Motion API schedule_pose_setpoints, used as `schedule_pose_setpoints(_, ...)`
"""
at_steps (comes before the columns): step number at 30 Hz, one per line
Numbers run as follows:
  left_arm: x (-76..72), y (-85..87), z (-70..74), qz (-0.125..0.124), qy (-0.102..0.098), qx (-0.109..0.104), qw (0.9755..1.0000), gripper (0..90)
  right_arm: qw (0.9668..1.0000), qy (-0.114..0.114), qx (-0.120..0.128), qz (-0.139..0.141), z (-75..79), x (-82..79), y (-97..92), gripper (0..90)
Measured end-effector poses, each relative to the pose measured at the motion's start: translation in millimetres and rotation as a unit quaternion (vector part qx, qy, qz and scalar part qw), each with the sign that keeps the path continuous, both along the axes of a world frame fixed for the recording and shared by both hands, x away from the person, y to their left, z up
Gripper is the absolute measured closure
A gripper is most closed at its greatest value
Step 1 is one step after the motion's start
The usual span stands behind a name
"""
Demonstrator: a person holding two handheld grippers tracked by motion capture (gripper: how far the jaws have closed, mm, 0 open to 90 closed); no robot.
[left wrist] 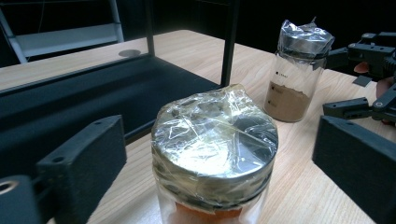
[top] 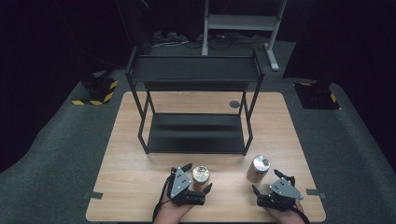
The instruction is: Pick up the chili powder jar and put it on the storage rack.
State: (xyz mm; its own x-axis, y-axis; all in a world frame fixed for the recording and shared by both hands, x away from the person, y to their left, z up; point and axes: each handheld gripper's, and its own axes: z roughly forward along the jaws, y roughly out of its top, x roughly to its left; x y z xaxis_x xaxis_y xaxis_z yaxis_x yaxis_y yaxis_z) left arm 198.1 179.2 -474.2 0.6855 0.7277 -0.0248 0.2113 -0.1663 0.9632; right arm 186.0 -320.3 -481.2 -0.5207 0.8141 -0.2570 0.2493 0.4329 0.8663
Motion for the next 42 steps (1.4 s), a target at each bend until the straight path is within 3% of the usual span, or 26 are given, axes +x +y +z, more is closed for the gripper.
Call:
schedule_pose_setpoints(3,0.6,-1.2,-2.1,0.006,-0.001,0.004,1.0000,10.2,1.0000,0.000,0.001,0.000,-0.1,0.0,-0.5,0.4)
schedule_pose_setpoints(12,3.5,5.1,-13.1,0.002,0.007,-0.025,0.9997,25.1,1.0000,0.000,0.004,0.001,-0.2,0.0,-1.3,0.4)
schedule_pose_setpoints(18,5.4,5.8,-16.2,-0.004,0.009,-0.028,0.9996,31.3,1.0000,0.000,0.005,0.001,-0.3,0.1,-1.7,0.4)
schedule_pose_setpoints(30,3.4,4.6,-13.2,0.003,0.004,-0.022,0.9997,33.4,1.0000,0.001,0.003,0.001,0.0,0.4,-1.2,0.4)
schedule_pose_setpoints(42,-3.4,22.0,-5.0,0.028,-0.005,-0.035,0.9990,34.2,1.0000,0.002,0.005,0.001,0.1,0.7,-1.7,0.4)
